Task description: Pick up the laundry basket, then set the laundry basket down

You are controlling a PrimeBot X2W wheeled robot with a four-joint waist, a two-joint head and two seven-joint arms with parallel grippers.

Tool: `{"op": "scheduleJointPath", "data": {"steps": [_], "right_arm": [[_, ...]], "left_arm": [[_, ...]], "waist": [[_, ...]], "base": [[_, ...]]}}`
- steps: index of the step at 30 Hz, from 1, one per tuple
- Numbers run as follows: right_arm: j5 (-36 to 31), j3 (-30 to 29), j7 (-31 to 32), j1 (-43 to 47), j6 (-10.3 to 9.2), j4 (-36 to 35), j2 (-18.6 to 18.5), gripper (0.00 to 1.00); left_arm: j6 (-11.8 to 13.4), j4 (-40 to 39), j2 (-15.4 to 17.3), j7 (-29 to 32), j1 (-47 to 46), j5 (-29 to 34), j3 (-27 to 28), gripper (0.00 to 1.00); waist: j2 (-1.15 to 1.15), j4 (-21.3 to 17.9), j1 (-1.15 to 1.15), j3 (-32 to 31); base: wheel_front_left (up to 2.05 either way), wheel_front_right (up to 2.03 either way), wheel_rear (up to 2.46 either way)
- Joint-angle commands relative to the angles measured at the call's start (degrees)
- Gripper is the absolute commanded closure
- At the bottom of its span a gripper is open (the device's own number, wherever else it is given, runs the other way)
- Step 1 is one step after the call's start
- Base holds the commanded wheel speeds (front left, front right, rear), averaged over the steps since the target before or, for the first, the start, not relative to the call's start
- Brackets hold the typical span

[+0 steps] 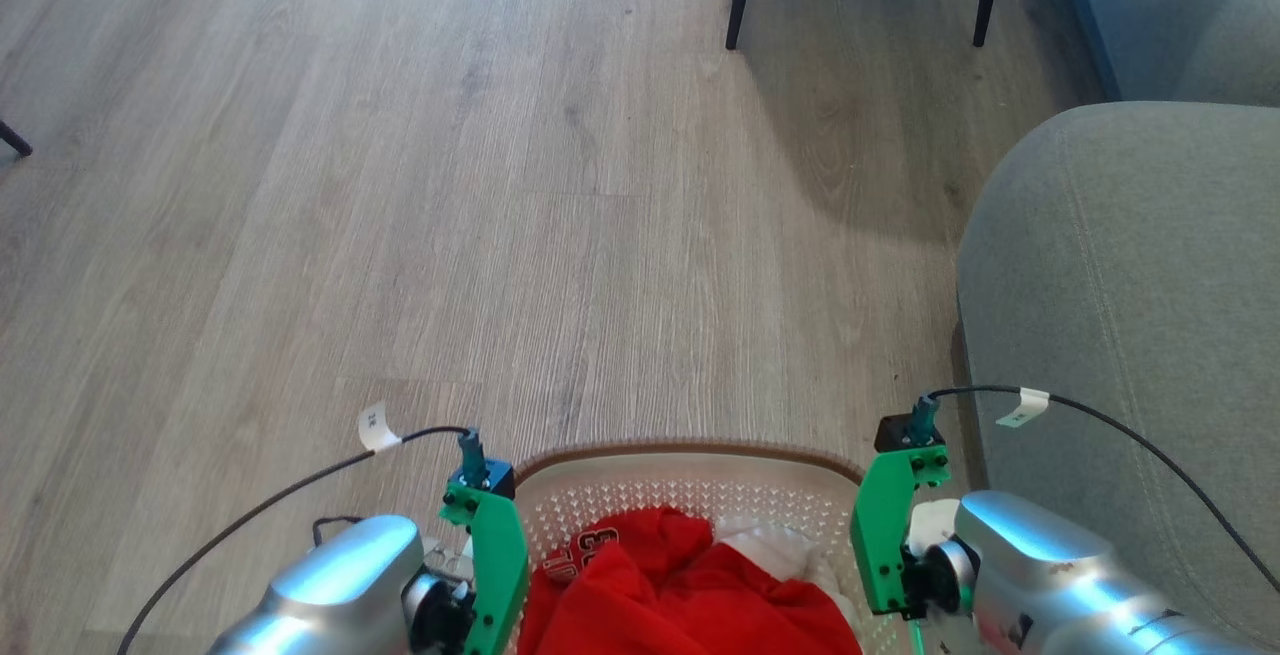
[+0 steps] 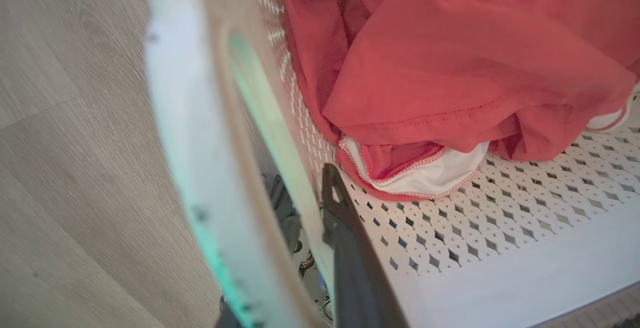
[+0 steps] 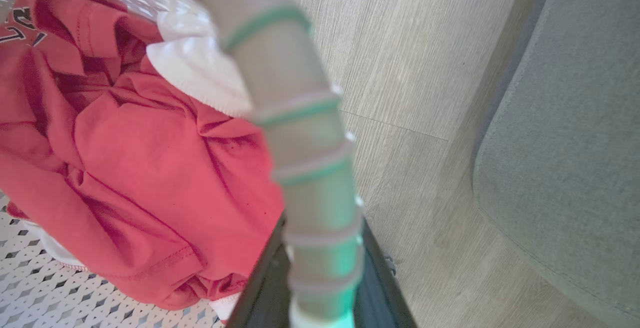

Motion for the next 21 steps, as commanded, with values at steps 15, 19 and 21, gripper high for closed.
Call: {"op": "scheduleJointPath", "data": {"steps": [15, 19, 21], "right_arm": [[1.23, 2.19, -1.41, -4.28, 1.42, -2.17, 1.82, 1.0], [1.58, 2.5, -1.48, -4.37, 1.42, -2.11, 1.8, 1.0], [1.76, 2.65, -1.5, -4.4, 1.42, -2.06, 1.77, 1.0]], "left_arm": [[-1.03, -2.61, -0.93, 0.35, -3.31, 1.18, 0.22, 1.0], [-1.03, -2.75, -0.88, 0.53, -3.19, 1.15, 0.22, 1.0], [-1.03, -2.77, -0.86, 0.52, -3.17, 1.15, 0.22, 1.0]], "waist": [[0.0, 0.05, 0.0, 0.16], [0.0, 0.01, 0.0, 0.14], [0.0, 0.0, 0.0, 0.14]], "base": [[0.0, 0.0, 0.0], [0.0, 0.0, 0.0], [0.0, 0.0, 0.0]]}}
